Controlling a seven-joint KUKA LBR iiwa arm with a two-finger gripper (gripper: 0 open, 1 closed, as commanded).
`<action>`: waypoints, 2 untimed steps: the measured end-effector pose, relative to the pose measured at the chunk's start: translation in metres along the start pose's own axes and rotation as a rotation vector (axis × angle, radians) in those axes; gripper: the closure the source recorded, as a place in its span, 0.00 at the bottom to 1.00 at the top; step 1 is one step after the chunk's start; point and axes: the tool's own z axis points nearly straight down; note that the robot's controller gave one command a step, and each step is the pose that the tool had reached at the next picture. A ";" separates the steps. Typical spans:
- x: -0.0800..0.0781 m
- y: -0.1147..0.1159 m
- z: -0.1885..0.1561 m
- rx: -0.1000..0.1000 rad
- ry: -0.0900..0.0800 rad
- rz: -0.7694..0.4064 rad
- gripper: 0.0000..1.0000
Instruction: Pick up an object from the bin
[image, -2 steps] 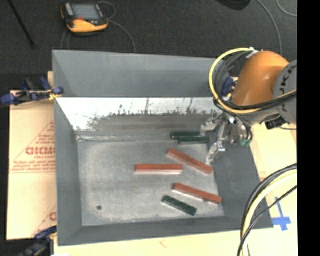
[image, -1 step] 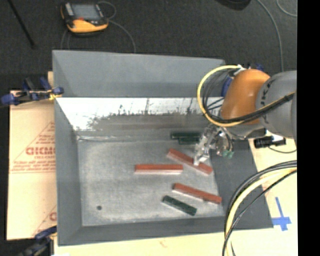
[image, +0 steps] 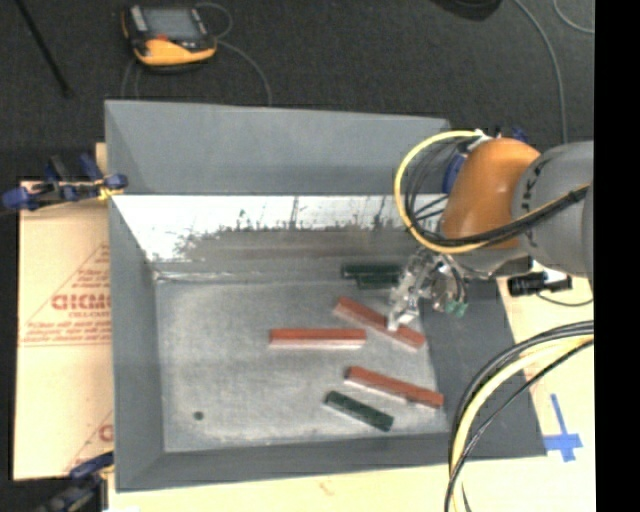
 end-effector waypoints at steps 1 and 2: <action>0.000 0.000 -0.005 0.000 -0.005 0.000 1.00; -0.010 0.011 -0.023 0.002 -0.005 -0.016 1.00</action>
Offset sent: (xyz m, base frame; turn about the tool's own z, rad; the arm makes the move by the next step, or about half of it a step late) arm 0.0172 0.0152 0.0325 -0.0210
